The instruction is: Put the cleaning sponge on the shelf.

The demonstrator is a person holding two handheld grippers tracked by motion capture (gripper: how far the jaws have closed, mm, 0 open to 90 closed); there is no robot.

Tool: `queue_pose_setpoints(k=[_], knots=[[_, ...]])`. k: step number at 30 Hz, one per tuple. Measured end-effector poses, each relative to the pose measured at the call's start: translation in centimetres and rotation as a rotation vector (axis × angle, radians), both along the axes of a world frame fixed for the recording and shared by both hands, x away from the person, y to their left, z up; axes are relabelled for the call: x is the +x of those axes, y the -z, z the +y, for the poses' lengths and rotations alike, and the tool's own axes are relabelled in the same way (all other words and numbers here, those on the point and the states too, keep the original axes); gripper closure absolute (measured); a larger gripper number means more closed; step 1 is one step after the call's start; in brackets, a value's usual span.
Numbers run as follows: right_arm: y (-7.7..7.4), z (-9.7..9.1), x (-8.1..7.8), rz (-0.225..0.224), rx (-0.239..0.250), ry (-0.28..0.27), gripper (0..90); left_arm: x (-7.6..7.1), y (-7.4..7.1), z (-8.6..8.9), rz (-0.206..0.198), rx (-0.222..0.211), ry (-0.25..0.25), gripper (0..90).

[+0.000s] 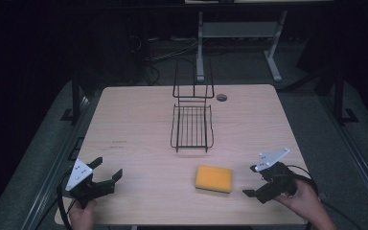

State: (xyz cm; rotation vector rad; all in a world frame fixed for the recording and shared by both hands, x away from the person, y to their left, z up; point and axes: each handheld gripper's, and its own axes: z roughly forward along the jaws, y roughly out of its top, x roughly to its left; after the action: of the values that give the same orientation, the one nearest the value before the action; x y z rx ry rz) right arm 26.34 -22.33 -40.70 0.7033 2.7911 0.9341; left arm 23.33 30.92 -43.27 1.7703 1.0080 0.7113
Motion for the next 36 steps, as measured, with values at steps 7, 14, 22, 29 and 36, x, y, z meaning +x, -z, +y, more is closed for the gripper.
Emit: queue_pose_setpoints(k=[7, 14, 22, 29, 36], knots=[[-0.2, 0.8, 0.5, 0.010, -0.012, -0.028, 14.9, 0.0, 0.0, 0.0, 0.001, -0.001, 0.001, 13.4], [-0.5, 1.7, 1.1, 0.018, -0.029, -0.056, 14.9, 0.0, 0.0, 0.0, 0.000, -0.004, 0.004, 13.4], [-0.8, 2.6, 1.8, 0.025, -0.046, -0.092, 14.9, 0.0, 0.0, 0.0, 0.000, -0.008, 0.003, 13.4], [-1.0, 3.3, 2.2, 0.030, -0.052, -0.110, 14.8, 0.0, -0.1, 0.1, -0.003, -0.004, 0.005, 13.4], [-1.3, 4.1, 2.7, 0.037, -0.058, -0.131, 14.8, 0.0, -0.1, 0.0, -0.003, -0.002, 0.004, 13.4]])
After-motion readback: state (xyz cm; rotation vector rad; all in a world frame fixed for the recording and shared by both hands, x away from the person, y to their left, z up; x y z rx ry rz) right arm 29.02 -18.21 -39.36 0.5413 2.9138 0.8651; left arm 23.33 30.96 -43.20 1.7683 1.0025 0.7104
